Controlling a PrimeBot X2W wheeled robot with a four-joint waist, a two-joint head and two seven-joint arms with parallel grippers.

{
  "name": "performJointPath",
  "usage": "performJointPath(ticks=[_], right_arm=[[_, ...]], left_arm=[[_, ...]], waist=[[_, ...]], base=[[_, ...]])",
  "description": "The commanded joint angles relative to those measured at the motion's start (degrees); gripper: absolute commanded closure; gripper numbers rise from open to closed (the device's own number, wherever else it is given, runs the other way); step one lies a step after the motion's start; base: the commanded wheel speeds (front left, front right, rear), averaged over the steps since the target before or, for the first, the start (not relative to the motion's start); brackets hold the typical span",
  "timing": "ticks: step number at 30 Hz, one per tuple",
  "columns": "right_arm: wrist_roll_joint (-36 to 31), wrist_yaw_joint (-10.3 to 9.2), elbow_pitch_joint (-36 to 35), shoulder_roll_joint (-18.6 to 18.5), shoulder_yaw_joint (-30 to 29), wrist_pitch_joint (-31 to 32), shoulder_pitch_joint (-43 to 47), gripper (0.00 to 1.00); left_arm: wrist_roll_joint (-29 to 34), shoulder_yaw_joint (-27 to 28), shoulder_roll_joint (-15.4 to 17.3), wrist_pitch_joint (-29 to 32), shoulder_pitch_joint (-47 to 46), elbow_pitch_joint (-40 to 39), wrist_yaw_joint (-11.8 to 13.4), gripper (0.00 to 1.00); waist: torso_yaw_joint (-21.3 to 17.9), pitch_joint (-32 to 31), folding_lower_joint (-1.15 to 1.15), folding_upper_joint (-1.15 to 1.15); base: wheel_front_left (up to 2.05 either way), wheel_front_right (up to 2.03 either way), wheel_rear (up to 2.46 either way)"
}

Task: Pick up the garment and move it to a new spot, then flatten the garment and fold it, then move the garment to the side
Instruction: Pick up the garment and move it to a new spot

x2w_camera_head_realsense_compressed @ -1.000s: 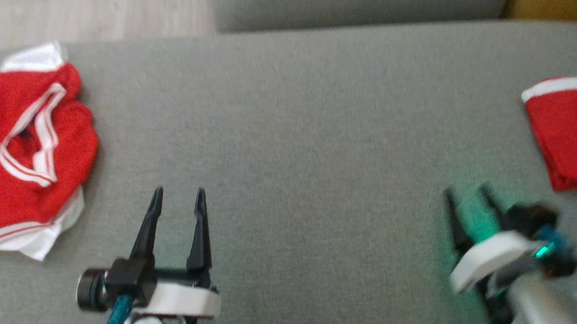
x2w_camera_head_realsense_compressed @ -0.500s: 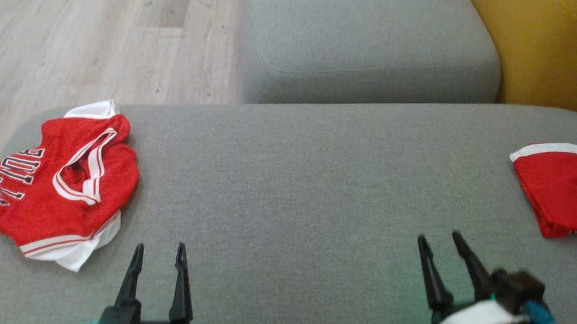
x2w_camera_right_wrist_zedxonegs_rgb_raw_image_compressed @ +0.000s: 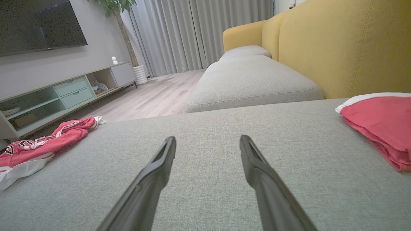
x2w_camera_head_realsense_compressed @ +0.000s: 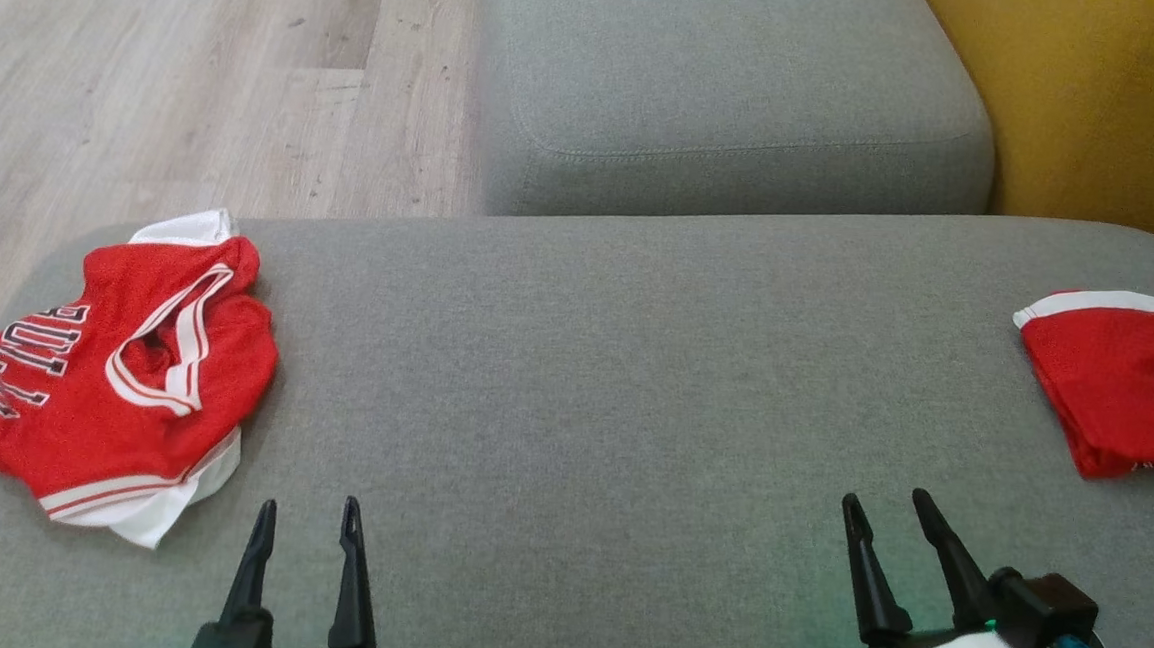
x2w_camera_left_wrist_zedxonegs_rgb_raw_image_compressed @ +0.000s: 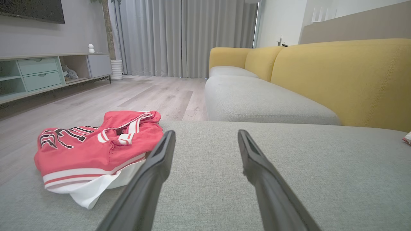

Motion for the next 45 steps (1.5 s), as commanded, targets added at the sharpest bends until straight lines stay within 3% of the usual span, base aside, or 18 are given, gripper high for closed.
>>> performJointPath(ticks=[1, 14, 20, 34, 38, 45], right_arm=[[-0.43, 0.39, -2.12, 0.01, 0.75, -0.78, -1.08, 0.00], [-0.40, 0.39, -2.27, 0.46, 0.62, -0.78, -0.62, 0.00], [-0.20, 0.39, -2.36, 1.05, 1.37, -0.78, -0.61, 0.00], [-0.23, 0.39, -2.29, 1.91, 2.85, -0.79, -1.88, 0.00], [-0.67, 0.39, -2.29, 1.55, 3.14, -0.79, -2.49, 0.00], [-1.18, 0.39, -2.78, -0.56, 3.32, -0.79, -3.38, 0.00]], left_arm=[[0.48, 1.99, -0.13, -0.29, -1.83, -1.56, 0.09, 0.00], [1.03, 2.59, -0.13, -0.29, -1.86, -1.56, -0.36, 0.00], [1.55, 3.10, -0.13, -0.29, -2.16, -2.20, -0.46, 0.00], [1.42, 6.46, -0.13, -0.29, -1.72, -3.87, -0.34, 0.00], [1.29, 7.76, -0.13, -0.29, -1.73, -4.50, -0.24, 0.00], [0.94, 11.02, -0.13, -0.29, -5.00, -6.94, -0.21, 0.00]], waist=[[-0.01, 0.00, 0.00, 0.00], [1.70, -0.82, 0.00, 0.00], [6.49, -0.61, 0.00, 0.00], [22.07, 1.29, 0.00, 0.00], [23.80, 2.53, 0.00, 0.00], [23.47, 6.33, 0.00, 0.00]], base=[[0.00, 0.00, 0.00], [0.00, 0.00, 0.00], [0.00, 0.00, 0.00], [0.00, 0.00, 0.00], [0.00, 0.00, 0.00], [0.00, 0.00, 0.00]])
